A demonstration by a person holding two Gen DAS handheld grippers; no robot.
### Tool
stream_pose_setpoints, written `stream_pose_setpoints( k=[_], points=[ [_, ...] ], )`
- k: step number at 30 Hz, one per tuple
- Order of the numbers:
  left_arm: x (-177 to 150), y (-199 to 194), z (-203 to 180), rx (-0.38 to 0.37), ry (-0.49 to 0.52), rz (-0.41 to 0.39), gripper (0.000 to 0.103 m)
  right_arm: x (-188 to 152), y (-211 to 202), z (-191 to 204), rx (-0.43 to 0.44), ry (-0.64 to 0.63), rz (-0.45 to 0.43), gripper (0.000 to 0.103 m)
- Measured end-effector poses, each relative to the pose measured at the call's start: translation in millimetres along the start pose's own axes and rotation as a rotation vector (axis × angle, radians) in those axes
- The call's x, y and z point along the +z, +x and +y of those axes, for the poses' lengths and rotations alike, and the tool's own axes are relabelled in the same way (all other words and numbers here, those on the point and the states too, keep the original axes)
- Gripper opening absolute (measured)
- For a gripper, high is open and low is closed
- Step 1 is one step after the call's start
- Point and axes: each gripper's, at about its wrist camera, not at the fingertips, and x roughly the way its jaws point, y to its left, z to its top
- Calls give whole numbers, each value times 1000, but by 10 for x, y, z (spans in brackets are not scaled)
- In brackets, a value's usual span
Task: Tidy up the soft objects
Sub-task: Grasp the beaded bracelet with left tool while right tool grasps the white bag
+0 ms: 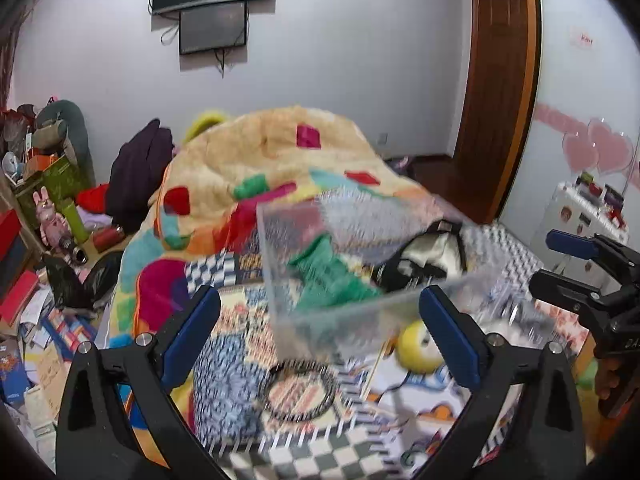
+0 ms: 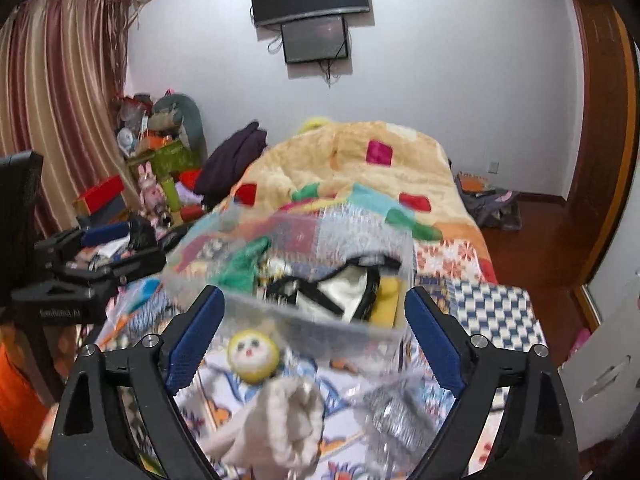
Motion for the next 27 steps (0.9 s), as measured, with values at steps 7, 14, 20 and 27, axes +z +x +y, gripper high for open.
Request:
stream_pose_setpoints(
  k=[7,14,20,27],
  points=[
    [-354,188,83,17,-8,118,101,-354,181,26,28,11,126,91],
    [-586,373,191,10,-52,218,101,-643,360,84,72,15,241,91],
    [-642,478,179,-8,-54,256,81,-741,418,63,106,33,287,73],
    [-661,464,175,10,-50,234,55,-761,365,52,57,10,259,42]
  ],
)
